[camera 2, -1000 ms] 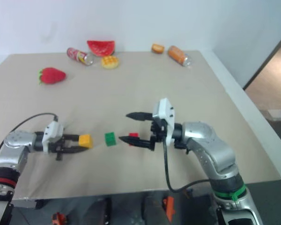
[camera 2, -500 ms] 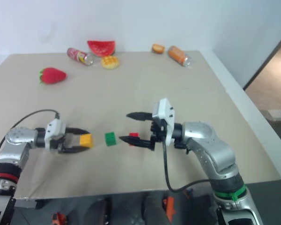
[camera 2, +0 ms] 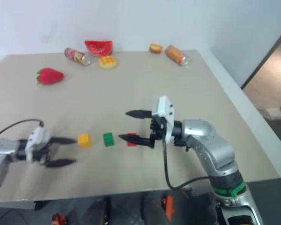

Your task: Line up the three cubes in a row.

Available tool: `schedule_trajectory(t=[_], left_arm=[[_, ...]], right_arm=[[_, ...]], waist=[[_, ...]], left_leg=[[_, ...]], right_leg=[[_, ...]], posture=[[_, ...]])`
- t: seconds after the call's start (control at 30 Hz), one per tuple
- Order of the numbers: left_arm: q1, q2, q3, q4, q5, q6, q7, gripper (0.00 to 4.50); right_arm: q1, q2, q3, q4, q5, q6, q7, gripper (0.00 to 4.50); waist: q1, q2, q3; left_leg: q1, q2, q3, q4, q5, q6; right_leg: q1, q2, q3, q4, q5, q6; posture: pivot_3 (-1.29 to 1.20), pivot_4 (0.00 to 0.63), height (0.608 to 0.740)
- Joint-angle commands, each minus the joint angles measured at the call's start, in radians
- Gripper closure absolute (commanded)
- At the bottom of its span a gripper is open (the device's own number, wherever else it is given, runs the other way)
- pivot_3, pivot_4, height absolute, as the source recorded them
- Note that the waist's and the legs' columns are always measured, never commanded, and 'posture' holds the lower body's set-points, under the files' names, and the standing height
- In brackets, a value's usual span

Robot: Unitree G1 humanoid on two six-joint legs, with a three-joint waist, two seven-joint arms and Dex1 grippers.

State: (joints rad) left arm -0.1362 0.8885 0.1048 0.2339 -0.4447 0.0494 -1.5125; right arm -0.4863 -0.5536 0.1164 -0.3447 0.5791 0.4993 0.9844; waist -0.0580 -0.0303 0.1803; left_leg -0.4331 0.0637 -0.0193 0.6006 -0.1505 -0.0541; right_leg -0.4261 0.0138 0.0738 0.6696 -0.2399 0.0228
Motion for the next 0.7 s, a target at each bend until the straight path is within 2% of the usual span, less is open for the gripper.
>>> schedule_trajectory(t=[0.03,0.17,0.3,0.4,0.57,0.7], left_arm=[[0.082,0.077,0.130,-0.115,-0.095,0.181,0.049,0.46],[0.086,0.052,0.262,-0.051,-0.100,0.247,0.243,0.46],[0.039,-0.052,0.355,0.003,-0.052,0.274,0.573,0.46],[0.038,-0.160,0.397,-0.051,0.008,0.261,0.829,0.46],[0.121,-0.307,0.415,-0.187,0.007,0.236,0.969,0.46],[0.121,-0.403,0.414,-0.263,-0.009,0.252,1.080,0.46]], right_arm=[[-0.034,0.002,-0.009,0.015,-0.006,-0.032,0.027,0.53],[-0.053,0.020,-0.003,0.058,-0.036,-0.063,0.023,0.53],[-0.062,0.060,-0.023,0.152,-0.121,-0.121,-0.073,0.53],[-0.076,0.102,-0.073,0.296,-0.223,-0.167,-0.247,0.53],[-0.081,0.186,-0.160,0.497,-0.332,-0.205,-0.534,0.53],[-0.049,0.261,-0.217,0.546,-0.375,-0.215,-0.711,0.53]], waist=[[0.003,0.000,0.000],[0.012,0.001,0.001],[0.012,0.000,0.000],[0.012,-0.001,0.000],[0.013,-0.003,-0.002],[0.013,-0.003,-0.002]], left_leg=[[0.000,0.000,0.000,0.000,0.000,0.000],[0.001,0.000,0.001,0.001,0.001,0.001],[0.002,0.000,0.003,0.002,0.001,0.002],[0.002,0.000,0.005,0.002,0.001,0.001],[0.000,0.000,0.007,0.002,0.001,0.000],[0.001,0.000,0.007,0.000,0.000,0.000]], right_leg=[[0.000,0.000,0.000,0.001,0.000,0.000],[0.001,-0.002,-0.002,0.002,-0.001,-0.001],[0.002,-0.003,-0.002,0.002,0.000,0.000],[0.002,-0.003,-0.001,0.002,0.001,0.001],[0.000,-0.003,0.001,0.001,0.004,0.008],[0.000,-0.002,0.002,0.002,0.003,0.007]], posture=[[0.00,0.150,0.740],[0.00,0.150,0.740],[0.00,0.150,0.740],[0.00,0.150,0.740],[0.00,0.150,0.740],[0.00,0.150,0.740]])
